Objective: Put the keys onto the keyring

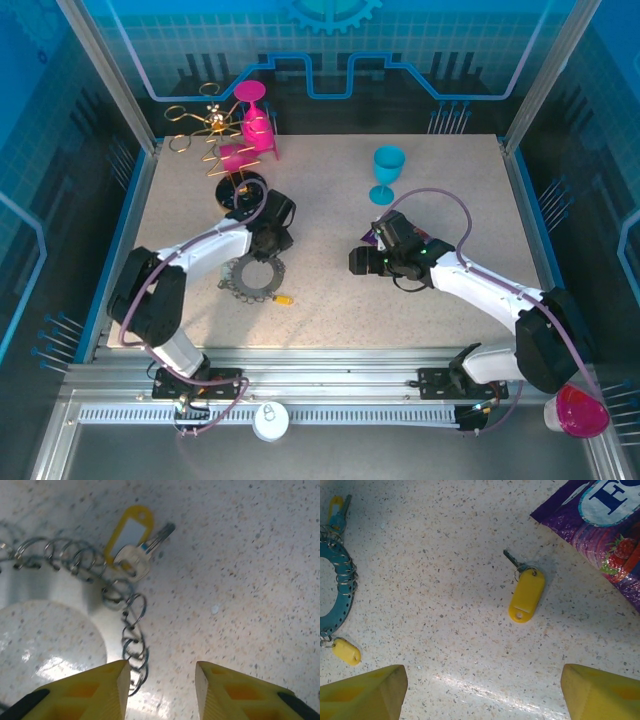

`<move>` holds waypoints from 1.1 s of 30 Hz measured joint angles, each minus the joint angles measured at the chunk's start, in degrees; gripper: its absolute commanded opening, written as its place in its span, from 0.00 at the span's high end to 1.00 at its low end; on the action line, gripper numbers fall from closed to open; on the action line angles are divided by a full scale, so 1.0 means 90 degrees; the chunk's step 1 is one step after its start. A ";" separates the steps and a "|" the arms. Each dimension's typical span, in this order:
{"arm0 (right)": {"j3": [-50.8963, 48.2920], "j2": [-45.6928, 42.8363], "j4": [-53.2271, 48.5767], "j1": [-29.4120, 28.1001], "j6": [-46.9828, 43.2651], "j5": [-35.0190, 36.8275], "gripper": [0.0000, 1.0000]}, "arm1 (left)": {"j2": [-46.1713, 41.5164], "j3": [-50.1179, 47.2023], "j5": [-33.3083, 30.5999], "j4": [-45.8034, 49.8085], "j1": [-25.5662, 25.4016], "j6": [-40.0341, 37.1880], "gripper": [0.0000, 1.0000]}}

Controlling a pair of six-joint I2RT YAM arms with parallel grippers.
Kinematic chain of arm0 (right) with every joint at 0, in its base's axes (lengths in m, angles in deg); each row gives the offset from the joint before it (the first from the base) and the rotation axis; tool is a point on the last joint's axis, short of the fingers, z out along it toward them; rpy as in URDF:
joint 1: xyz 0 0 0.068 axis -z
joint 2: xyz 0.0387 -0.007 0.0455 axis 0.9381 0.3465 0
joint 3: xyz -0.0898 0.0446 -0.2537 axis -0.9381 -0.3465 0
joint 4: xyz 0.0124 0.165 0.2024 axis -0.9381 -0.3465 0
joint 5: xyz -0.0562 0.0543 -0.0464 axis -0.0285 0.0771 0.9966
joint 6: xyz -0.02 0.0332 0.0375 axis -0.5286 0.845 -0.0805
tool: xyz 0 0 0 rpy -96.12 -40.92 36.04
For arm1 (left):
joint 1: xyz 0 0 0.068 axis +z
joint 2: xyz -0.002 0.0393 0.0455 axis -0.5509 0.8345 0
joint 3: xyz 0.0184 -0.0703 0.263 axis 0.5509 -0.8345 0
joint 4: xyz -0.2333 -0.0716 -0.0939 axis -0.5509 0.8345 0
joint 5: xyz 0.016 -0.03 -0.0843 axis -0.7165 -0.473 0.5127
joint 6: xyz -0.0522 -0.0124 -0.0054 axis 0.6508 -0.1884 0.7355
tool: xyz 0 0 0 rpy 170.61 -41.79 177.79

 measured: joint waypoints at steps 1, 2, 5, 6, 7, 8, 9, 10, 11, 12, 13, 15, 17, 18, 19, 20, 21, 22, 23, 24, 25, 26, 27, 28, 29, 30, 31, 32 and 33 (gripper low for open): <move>0.0000 0.0000 0.0000 0.0000 0.0000 0.0002 0.19 | 0.0121 0.0104 -0.0034 0.0017 0.0000 -0.0112 0.62; 0.0000 0.0000 0.0000 0.0000 0.0000 0.0002 0.19 | 0.0233 0.0192 -0.0073 0.0044 0.0000 -0.0250 0.63; 0.0000 0.0000 0.0000 0.0000 0.0000 0.0005 0.19 | 0.0391 0.0253 -0.0141 0.0126 0.0000 -0.0539 0.64; 0.0000 0.0000 0.0002 0.0000 0.0002 0.0005 0.19 | 0.0425 0.0260 -0.0180 0.0177 0.0000 -0.0641 0.64; 0.0000 0.0000 0.0002 0.0000 0.0002 0.0007 0.19 | 0.0488 0.0330 -0.0250 0.0296 -0.0002 -0.0814 0.65; 0.0000 0.0000 0.0002 0.0000 0.0002 0.0015 0.19 | 0.0580 0.0408 -0.0304 0.0347 -0.0007 -0.0974 0.65; 0.0000 0.0000 0.0002 0.0000 0.0002 0.0022 0.19 | 0.0699 0.0498 -0.0359 0.0389 -0.0007 -0.1134 0.67; 0.0000 0.0005 0.0002 0.0000 0.0002 0.0024 0.19 | 0.0787 0.0551 -0.0396 0.0406 -0.0007 -0.1246 0.67; 0.0000 0.0012 0.0002 0.0000 0.0002 0.0027 0.19 | 0.0882 0.0605 -0.0415 0.0432 -0.0007 -0.1372 0.69; 0.0000 0.0027 0.0005 0.0000 0.0002 0.0027 0.19 | 0.0964 0.0641 -0.0442 0.0442 -0.0007 -0.1486 0.69; 0.0000 0.0044 0.0005 0.0000 0.0002 0.0027 0.19 | 0.1027 0.0670 -0.0457 0.0466 -0.0007 -0.1559 0.69; 0.0000 0.0070 0.0002 0.0000 0.0002 0.0027 0.20 | 0.1137 0.0704 -0.0476 0.0512 -0.0007 -0.1712 0.70; 0.0000 0.0085 0.0002 0.0000 0.0002 0.0027 0.20 | 0.1192 0.0733 -0.0517 0.0573 -0.0012 -0.1824 0.72; 0.0000 0.0090 0.0002 0.0000 0.0005 0.0027 0.20 | 0.1219 0.0753 -0.0532 0.0597 -0.0012 -0.1870 0.72; 0.0000 0.0090 0.0002 0.0000 0.0005 0.0029 0.20 | 0.1236 0.0772 -0.0544 0.0607 -0.0012 -0.1899 0.74; 0.0000 0.0090 0.0002 0.0000 0.0005 0.0041 0.20 | 0.1260 0.0801 -0.0556 0.0617 -0.0012 -0.1945 0.75; 0.0000 0.0090 0.0005 0.0000 0.0005 0.0051 0.20 | 0.1285 0.0833 -0.0563 0.0617 -0.0012 -0.1994 0.78; 0.0000 0.0090 0.0002 0.0000 0.0005 0.0056 0.20 | 0.1304 0.0852 -0.0576 0.0617 -0.0012 -0.2038 0.79; 0.0000 0.0090 0.0000 0.0000 0.0005 0.0070 0.20 | 0.1326 0.0872 -0.0578 0.0617 -0.0012 -0.2055 0.79; 0.0000 0.0090 0.0002 0.0000 0.0007 0.0075 0.20 | 0.1343 0.0879 -0.0583 0.0614 -0.0012 -0.2064 0.79; 0.0000 0.0090 0.0002 0.0000 0.0019 0.0075 0.20 | 0.1358 0.0882 -0.0602 0.0617 -0.0012 -0.2067 0.79; 0.0000 0.0090 0.0002 0.0000 0.0024 0.0078 0.20 | 0.1375 0.0882 -0.0617 0.0617 -0.0012 -0.2069 0.79; 0.0000 0.0090 0.0002 0.0000 0.0024 0.0083 0.20 | 0.1399 0.0882 -0.0624 0.0617 -0.0012 -0.2072 0.79; 0.0000 0.0090 0.0002 0.0000 0.0027 0.0097 0.21 | 0.1426 0.0882 -0.0624 0.0617 -0.0012 -0.2091 0.79; 0.0000 0.0090 0.0002 0.0000 0.0027 0.0100 0.21 | 0.1450 0.0882 -0.0627 0.0622 -0.0012 -0.2115 0.79; 0.0000 0.0090 0.0002 0.0000 0.0029 0.0104 0.21 | 0.1474 0.0882 -0.0627 0.0629 -0.0012 -0.2137 0.79; 0.0000 0.0090 0.0002 0.0000 0.0032 0.0107 0.21 | 0.1489 0.0882 -0.0629 0.0639 -0.0012 -0.2154 0.80; 0.0000 0.0090 0.0002 0.0000 0.0049 0.0117 0.21 | 0.1503 0.0882 -0.0636 0.0644 -0.0012 -0.2169 0.80; 0.0000 0.0090 0.0002 0.0000 0.0051 0.0119 0.21 | 0.1513 0.0882 -0.0648 0.0646 -0.0012 -0.2181 0.82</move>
